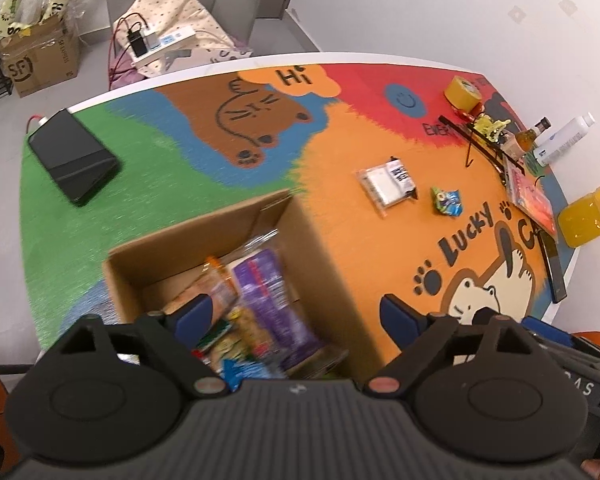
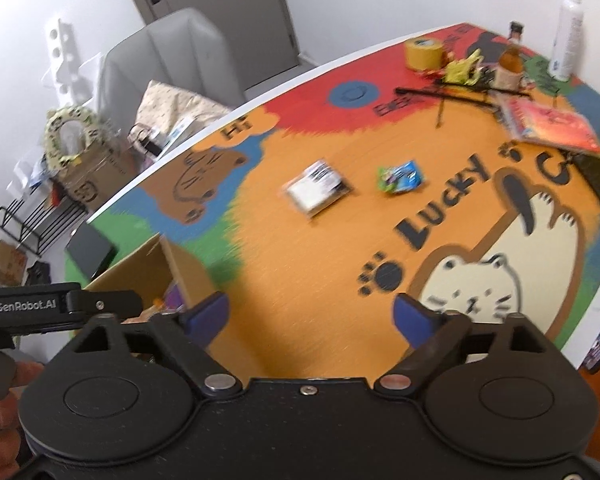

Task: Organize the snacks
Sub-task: 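Move the left gripper toward the white bread pack while the right gripper approaches the blue-green candy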

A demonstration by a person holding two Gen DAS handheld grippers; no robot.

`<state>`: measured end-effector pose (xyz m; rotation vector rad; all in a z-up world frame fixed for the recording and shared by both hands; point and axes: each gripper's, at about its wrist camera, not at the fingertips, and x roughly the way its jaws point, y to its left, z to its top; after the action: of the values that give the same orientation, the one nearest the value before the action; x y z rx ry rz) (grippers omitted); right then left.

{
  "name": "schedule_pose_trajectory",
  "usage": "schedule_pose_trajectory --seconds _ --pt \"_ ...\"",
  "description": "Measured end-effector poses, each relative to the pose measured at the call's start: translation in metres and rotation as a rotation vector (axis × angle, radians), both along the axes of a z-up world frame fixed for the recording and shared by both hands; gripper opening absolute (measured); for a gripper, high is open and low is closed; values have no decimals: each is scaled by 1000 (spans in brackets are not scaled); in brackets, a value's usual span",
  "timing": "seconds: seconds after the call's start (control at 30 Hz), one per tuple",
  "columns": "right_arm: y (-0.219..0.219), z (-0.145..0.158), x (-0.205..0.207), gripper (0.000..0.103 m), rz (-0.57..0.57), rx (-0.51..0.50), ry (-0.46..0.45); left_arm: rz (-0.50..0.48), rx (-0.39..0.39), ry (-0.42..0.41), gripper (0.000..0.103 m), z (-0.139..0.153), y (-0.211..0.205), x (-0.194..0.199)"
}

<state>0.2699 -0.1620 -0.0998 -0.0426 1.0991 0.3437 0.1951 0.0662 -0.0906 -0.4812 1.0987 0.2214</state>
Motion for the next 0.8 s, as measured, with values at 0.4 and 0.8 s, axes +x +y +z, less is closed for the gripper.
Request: schedule_pose_trajectory --seconds 0.4,0.8 --pt "-36 -8 50 103 8 -5 -3 3 13 -12 96 0 -40 52" --pt "-57 -21 100 103 54 -9 -9 28 1 -2 96 -12 -66 101"
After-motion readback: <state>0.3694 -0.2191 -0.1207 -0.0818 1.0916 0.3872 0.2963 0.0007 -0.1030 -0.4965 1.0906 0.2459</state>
